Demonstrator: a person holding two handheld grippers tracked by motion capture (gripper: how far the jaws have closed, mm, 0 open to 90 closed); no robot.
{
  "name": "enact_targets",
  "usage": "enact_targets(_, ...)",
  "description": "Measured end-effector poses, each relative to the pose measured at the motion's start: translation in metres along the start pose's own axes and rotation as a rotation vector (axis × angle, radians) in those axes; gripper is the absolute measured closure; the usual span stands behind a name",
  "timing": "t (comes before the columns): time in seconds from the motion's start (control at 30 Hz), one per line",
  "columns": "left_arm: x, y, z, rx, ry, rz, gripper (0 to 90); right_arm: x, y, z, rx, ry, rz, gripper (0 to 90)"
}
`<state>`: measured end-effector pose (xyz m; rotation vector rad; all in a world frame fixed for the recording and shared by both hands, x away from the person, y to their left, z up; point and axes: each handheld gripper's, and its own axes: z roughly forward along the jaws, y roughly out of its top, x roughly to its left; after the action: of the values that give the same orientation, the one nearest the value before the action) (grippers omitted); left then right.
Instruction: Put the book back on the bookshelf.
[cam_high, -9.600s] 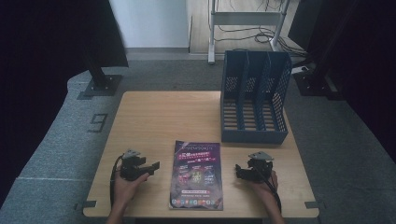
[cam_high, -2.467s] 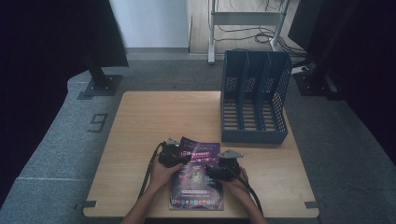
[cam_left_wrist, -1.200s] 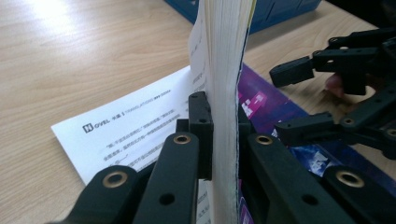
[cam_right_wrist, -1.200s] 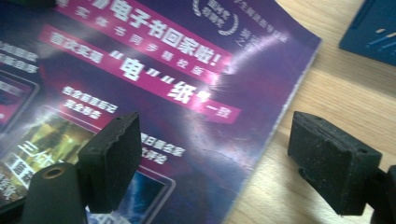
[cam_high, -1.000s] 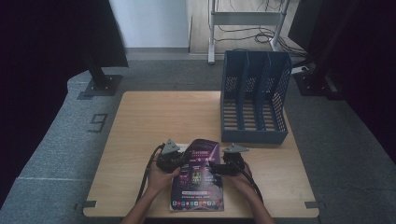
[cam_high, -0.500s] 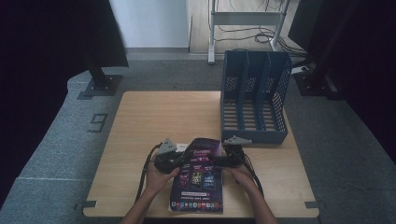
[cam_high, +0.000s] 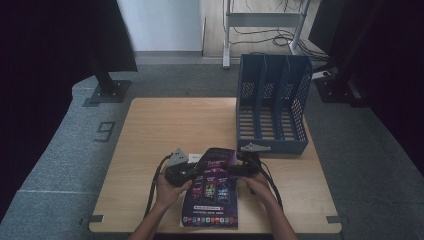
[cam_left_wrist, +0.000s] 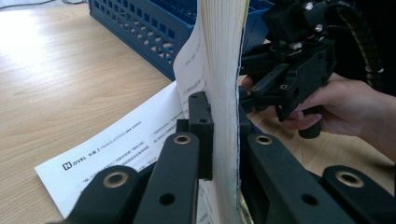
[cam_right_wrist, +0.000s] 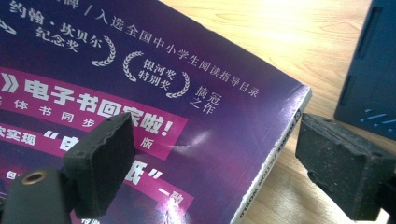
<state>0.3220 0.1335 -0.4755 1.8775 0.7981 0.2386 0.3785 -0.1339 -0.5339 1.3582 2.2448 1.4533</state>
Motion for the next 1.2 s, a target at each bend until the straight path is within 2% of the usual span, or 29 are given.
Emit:
enact_targets(0.1, -0.001, 0.0, -0.001, 0.0, -0.006, 0.007, 85.6, -0.001, -0.001, 0.001, 0.004, 0.02, 0.008, 9.1)
enact_targets(0.13, -0.001, 0.0, -0.001, 0.001, -0.007, 0.006, 85.5, -0.001, -0.001, 0.001, 0.003, 0.027, 0.007, 11.2)
enact_targets(0.27, 0.0, 0.001, -0.004, -0.007, -0.011, 0.004, 85.5, 0.002, -0.001, 0.0, 0.0, 0.029, 0.0, 12.2)
enact_targets(0.43, 0.001, 0.001, -0.007, -0.008, -0.02, 0.003, 85.5, 0.001, 0.001, -0.007, -0.023, 0.033, 0.0, 21.5)
enact_targets(0.6, 0.003, 0.0, -0.009, -0.007, -0.019, -0.011, 85.4, -0.002, 0.002, -0.016, -0.066, 0.042, 0.017, 32.7)
enact_targets(0.67, 0.004, -0.001, -0.009, -0.008, -0.015, -0.019, 85.4, -0.002, 0.004, -0.023, -0.094, 0.066, 0.024, 37.7)
enact_targets(0.7, 0.005, -0.001, -0.009, -0.012, -0.022, -0.025, 85.4, 0.0, 0.007, -0.03, -0.124, 0.093, 0.024, 39.8)
enact_targets(0.8, 0.005, 0.0, -0.01, -0.027, -0.046, -0.037, 85.4, 0.003, 0.008, -0.035, -0.139, 0.108, 0.013, 40.6)
enact_targets(0.87, 0.003, 0.0, -0.011, -0.036, -0.058, -0.034, 85.4, 0.006, 0.009, -0.037, -0.137, 0.109, -0.012, 41.3)
enact_targets(1.0, 0.0, 0.001, -0.011, -0.034, -0.063, -0.019, 85.5, 0.009, 0.007, -0.033, -0.106, 0.117, -0.028, 43.7)
enact_targets(1.1, 0.001, 0.001, -0.011, -0.035, -0.073, -0.016, 85.5, 0.008, 0.007, -0.03, -0.101, 0.103, -0.025, 50.3)
enact_targets(1.13, 0.001, 0.001, -0.011, -0.033, -0.077, -0.017, 85.4, 0.007, 0.007, -0.03, -0.096, 0.097, -0.027, 55.3)
enact_targets(1.2, 0.002, 0.0, -0.01, -0.031, -0.079, -0.019, 85.4, 0.006, 0.007, -0.031, -0.092, 0.099, -0.023, 57.0)
